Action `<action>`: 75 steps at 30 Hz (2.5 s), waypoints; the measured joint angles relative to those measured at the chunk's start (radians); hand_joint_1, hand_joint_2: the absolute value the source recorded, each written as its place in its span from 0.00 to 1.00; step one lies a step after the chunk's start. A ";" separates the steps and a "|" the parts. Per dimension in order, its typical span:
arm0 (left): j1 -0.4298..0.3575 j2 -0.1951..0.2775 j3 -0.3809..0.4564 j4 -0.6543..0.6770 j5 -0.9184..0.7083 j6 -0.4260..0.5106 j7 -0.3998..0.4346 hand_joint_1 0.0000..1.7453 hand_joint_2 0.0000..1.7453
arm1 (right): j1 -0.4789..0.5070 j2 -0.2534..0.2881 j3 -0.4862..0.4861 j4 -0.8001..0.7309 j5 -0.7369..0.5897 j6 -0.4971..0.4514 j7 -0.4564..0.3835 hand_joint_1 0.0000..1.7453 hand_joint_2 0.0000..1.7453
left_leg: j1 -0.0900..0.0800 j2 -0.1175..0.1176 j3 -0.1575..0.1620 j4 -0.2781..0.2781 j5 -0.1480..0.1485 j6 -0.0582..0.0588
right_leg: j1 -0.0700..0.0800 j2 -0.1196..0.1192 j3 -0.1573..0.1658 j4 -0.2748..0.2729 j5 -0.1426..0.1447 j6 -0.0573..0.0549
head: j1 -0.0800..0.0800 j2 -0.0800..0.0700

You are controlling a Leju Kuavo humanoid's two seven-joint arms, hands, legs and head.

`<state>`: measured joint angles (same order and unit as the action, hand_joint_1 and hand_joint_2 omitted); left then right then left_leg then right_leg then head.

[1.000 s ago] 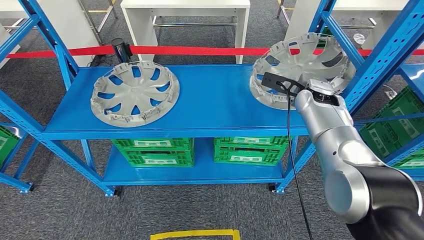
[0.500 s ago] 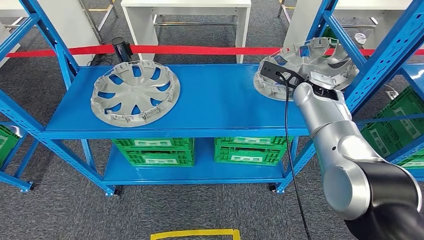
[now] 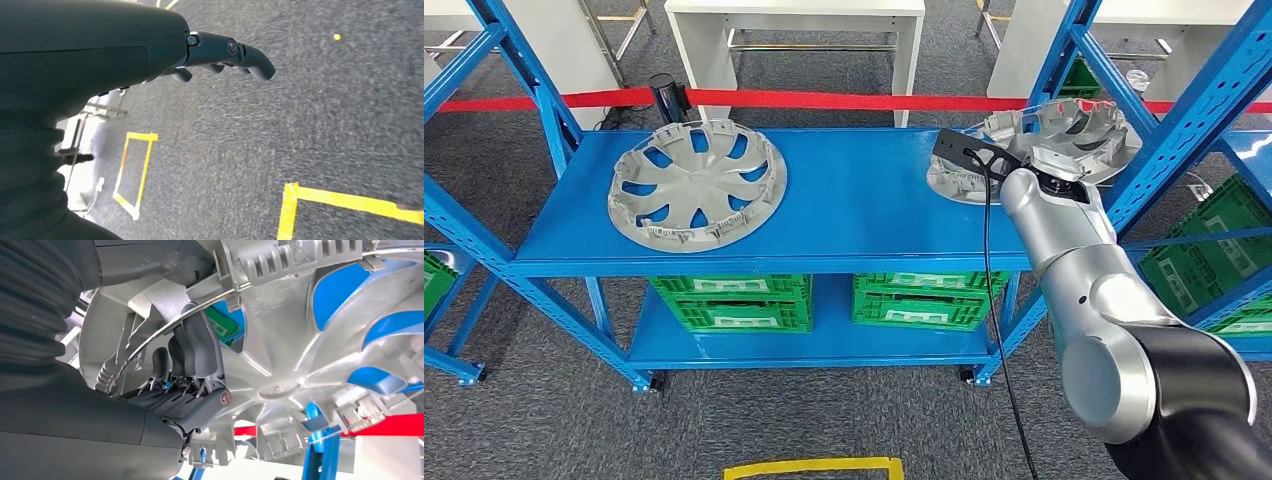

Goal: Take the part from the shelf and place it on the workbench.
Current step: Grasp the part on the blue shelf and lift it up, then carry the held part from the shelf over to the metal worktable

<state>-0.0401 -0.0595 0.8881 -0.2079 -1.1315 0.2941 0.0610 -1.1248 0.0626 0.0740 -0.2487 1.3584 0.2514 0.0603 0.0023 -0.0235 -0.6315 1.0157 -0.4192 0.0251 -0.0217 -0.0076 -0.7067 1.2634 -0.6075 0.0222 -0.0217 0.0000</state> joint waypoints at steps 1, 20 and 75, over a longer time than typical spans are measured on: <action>0.000 0.000 0.000 0.000 0.000 0.000 0.000 0.00 1.00 | 0.000 0.000 0.000 0.000 0.000 0.000 0.000 1.00 1.00 | 0.000 0.000 0.000 0.000 0.000 0.000 | 0.000 0.000 0.000 0.000 0.000 0.000 | 0.000 0.000; 0.000 -0.003 0.016 -0.007 -0.006 0.008 0.038 0.00 1.00 | 0.032 0.048 0.000 0.000 0.016 0.012 -0.032 1.00 1.00 | 0.020 0.014 0.065 0.079 -0.095 -0.091 | 0.001 -0.023 0.042 -0.217 0.185 -0.047 | -0.004 0.000; -0.002 -0.003 0.041 -0.009 -0.040 -0.028 -0.012 0.00 1.00 | -0.043 0.037 0.010 -0.007 0.086 0.044 -0.024 1.00 1.00 | 0.012 0.026 -0.099 0.225 -0.140 -0.078 | 0.014 -0.003 0.083 -0.240 0.170 -0.068 | -0.002 0.000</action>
<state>-0.0417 -0.0629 0.9290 -0.2169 -1.1719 0.2657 0.0489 -1.1674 0.0996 0.0840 -0.2559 1.4441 0.2957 0.0362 0.0144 0.0022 -0.7305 1.2403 -0.5596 -0.0533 -0.0078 -0.0103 -0.6235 1.0232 -0.4379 -0.0459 -0.0237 0.0000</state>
